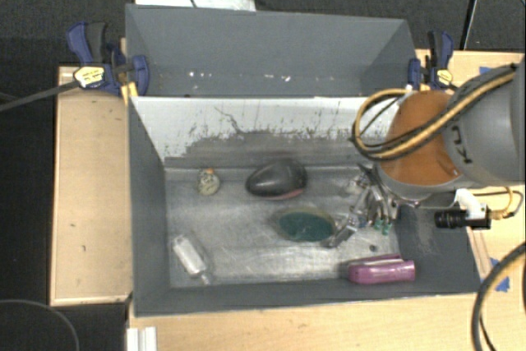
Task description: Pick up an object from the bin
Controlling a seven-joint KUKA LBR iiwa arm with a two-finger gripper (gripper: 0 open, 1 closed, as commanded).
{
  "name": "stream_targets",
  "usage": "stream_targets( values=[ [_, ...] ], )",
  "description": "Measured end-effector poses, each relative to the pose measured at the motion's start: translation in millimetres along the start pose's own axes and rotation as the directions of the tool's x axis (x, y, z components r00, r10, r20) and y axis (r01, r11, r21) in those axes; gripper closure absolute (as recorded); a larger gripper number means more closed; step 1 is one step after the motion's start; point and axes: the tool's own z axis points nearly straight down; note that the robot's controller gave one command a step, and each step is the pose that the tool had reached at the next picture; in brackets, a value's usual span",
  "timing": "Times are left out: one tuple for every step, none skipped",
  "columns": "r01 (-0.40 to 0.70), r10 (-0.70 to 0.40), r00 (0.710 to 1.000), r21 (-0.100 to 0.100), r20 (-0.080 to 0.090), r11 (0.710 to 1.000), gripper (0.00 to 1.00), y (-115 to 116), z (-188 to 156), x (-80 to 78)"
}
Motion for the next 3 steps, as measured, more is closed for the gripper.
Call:
stream_targets(
  values=[
    [0.004, -0.004, 1.000, 0.001, 0.000, 1.000, 0.00, 0.4, -1.2, -1.0],
    [0.005, -0.005, 1.000, -0.002, 0.011, 1.000, 1.00, 1.0, -4.0, -4.4],
    [0.010, -0.010, 1.000, 0.002, -0.003, 1.000, 1.00, 0.8, -10.1, -4.5]
  ],
)
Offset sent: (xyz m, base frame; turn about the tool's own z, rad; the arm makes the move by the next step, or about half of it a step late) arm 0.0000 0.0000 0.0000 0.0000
